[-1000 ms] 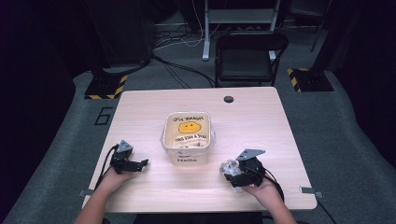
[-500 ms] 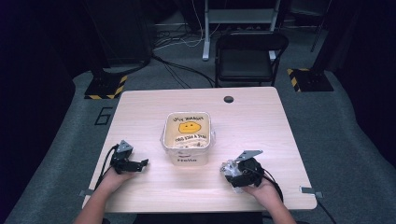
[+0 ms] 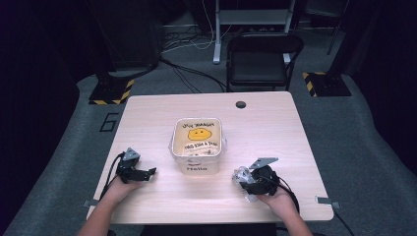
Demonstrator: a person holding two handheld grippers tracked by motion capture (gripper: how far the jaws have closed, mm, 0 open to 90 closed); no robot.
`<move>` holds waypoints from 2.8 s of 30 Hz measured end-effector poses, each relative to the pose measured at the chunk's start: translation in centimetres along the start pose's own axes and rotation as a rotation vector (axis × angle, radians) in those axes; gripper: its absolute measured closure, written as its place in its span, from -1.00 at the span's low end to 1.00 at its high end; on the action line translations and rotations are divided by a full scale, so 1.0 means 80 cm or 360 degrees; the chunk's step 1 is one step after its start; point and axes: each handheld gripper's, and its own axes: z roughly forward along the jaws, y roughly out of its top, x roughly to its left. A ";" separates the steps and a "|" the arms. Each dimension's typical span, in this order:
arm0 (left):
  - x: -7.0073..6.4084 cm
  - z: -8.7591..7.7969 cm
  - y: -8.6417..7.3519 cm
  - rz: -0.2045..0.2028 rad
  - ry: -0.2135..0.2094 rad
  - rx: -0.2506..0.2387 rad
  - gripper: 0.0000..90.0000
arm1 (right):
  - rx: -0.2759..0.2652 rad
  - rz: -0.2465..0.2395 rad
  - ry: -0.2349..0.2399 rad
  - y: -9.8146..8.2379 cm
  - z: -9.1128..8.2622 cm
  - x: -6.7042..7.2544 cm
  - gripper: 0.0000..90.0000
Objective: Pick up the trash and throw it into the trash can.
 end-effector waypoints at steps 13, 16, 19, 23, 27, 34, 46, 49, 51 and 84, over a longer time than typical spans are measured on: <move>0.000 0.000 0.000 0.0002 -0.0001 0.0000 -0.87 | -0.0057 0.0009 0.0017 0.010 -0.019 0.002 -0.01; 0.000 0.000 0.000 0.0002 -0.0001 0.0000 -0.87 | -0.0072 0.0017 0.0023 0.013 -0.022 0.002 -0.01; 0.000 0.000 0.000 0.0000 0.0000 0.0001 -0.87 | -0.0101 0.0007 0.0021 0.017 -0.027 0.002 0.00; 0.000 0.000 0.000 0.0000 -0.0001 0.0001 -0.87 | -0.0109 0.0016 0.0020 0.023 -0.032 0.001 0.00; 0.000 0.000 0.000 0.0002 -0.0001 0.0001 -0.87 | -0.0113 0.0016 0.0017 0.027 -0.037 -0.002 0.00; 0.000 0.000 0.000 0.0000 0.0000 0.0000 -0.87 | -0.0128 0.0047 0.0009 0.039 -0.051 -0.004 0.00; 0.000 0.000 0.000 0.0000 0.0000 0.0000 -0.87 | -0.0156 0.0057 -0.0008 0.064 -0.069 -0.005 0.00; 0.000 0.000 0.000 0.0000 0.0000 -0.0001 -0.87 | -0.0174 0.0044 -0.0014 0.070 -0.073 -0.004 0.00; 0.000 0.000 0.000 0.0000 -0.0001 0.0001 -0.87 | -0.0174 0.0041 -0.0017 0.074 -0.076 -0.004 0.00; 0.000 0.000 0.000 0.0002 -0.0001 0.0001 -0.87 | -0.0207 -0.0055 -0.0005 0.171 -0.128 0.021 0.00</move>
